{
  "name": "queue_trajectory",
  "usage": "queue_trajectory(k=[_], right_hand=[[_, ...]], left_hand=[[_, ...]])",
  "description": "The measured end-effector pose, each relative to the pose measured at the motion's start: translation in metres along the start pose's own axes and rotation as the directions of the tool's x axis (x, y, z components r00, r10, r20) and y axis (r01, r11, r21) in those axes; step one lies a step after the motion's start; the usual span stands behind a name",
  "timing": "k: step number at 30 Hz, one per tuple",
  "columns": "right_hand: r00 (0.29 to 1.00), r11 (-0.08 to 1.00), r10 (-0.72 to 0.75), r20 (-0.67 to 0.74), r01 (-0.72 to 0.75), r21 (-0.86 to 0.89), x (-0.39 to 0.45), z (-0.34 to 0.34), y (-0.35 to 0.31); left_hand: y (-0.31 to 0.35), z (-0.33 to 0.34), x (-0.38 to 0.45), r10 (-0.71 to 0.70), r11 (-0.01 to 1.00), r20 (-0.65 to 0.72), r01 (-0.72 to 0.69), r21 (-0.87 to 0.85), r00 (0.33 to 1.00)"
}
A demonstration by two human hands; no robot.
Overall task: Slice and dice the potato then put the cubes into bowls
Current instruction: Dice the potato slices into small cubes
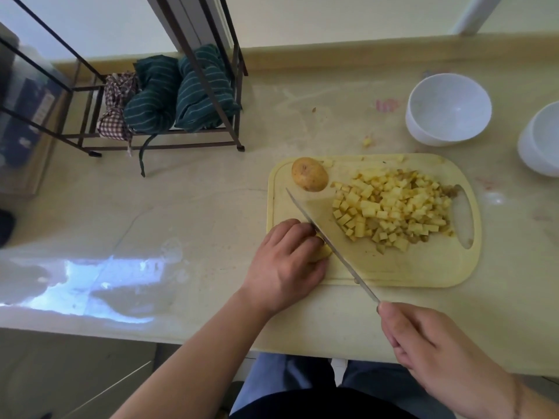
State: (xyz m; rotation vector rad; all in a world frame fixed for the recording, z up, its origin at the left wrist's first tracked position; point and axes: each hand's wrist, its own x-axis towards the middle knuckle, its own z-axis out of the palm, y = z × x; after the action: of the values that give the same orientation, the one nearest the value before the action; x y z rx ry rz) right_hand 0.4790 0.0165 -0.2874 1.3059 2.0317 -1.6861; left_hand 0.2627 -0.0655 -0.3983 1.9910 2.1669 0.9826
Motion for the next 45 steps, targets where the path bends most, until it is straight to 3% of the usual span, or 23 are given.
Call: queue_trajectory(k=[14,25,32,38,45], right_hand=[[0.997,0.984,0.077,-0.009,-0.078,-0.158,-0.014,-0.006,0.007],[0.997,0.991,-0.021,-0.07,0.011,-0.13,0.024,0.01,0.006],[0.994,0.999,0.039,-0.101,-0.041,-0.017,0.01,-0.006,0.02],[0.997,0.994,0.076,-0.009,-0.075,0.076,0.004,-0.01,0.013],[1.0,0.999,0.011,0.029,-0.01,-0.032,-0.002,-0.004,0.011]], left_hand=[[0.0,0.004,0.001,-0.012,0.999,-0.022,0.011,-0.037,1.0],[-0.001,0.002,0.003,-0.023,0.996,-0.01,0.022,-0.085,1.0],[-0.001,0.001,0.002,-0.03,0.996,-0.015,0.028,-0.085,0.999],[0.0,-0.001,0.0,-0.023,0.995,-0.041,0.019,-0.098,0.999],[0.0,-0.001,-0.001,-0.009,0.994,-0.037,0.005,-0.106,0.999]])
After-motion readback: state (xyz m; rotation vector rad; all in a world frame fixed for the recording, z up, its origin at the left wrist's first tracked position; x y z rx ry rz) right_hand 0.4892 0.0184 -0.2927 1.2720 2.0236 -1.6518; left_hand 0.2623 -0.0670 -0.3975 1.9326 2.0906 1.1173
